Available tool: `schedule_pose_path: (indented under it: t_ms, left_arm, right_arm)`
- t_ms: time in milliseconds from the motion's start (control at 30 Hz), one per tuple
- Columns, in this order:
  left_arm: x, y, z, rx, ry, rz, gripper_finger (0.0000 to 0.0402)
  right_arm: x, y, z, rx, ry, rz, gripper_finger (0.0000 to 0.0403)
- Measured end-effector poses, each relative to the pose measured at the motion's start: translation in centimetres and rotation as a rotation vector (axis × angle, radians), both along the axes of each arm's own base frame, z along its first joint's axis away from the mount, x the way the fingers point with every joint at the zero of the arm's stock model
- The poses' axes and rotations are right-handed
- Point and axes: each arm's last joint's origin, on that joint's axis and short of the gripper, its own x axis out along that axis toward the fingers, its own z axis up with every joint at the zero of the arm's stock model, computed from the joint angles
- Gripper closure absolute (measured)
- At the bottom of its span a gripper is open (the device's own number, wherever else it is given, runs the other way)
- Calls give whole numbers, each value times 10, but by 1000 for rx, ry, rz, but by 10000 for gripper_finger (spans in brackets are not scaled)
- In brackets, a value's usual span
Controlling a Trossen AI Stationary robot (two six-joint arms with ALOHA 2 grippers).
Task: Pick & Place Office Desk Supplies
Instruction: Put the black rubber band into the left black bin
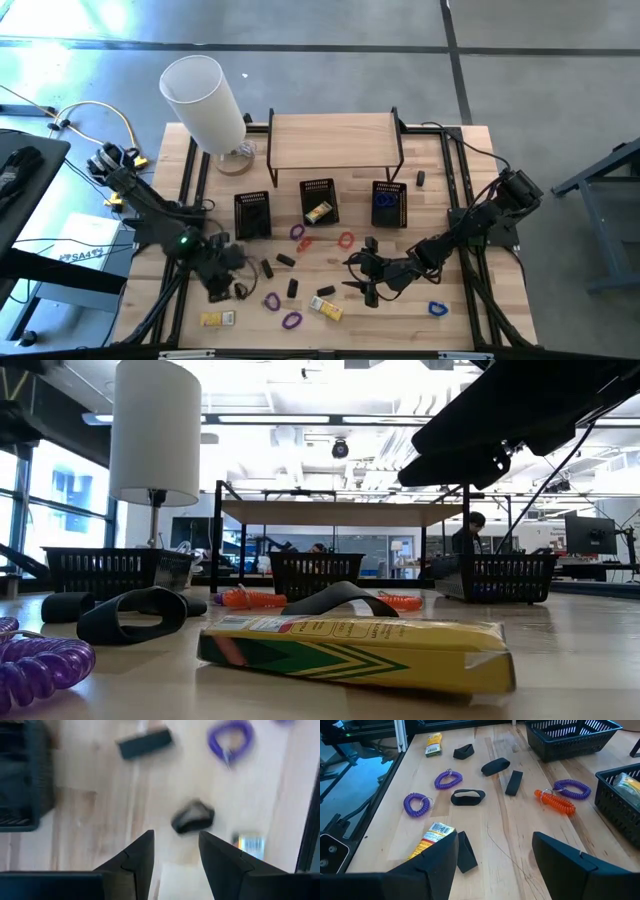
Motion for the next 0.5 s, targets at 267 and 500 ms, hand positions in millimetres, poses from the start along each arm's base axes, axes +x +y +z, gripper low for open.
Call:
schedule_pose_path:
  t_ms: [267,500]
  left_arm:
    - [-11,-22,-16,199,-39,-257,253]
    - [-7,-32,-39,284,27,-278,253]
  right_arm:
    - [0,0,0,3,-4,0,160]
    - [0,0,0,19,-5,-7,160]
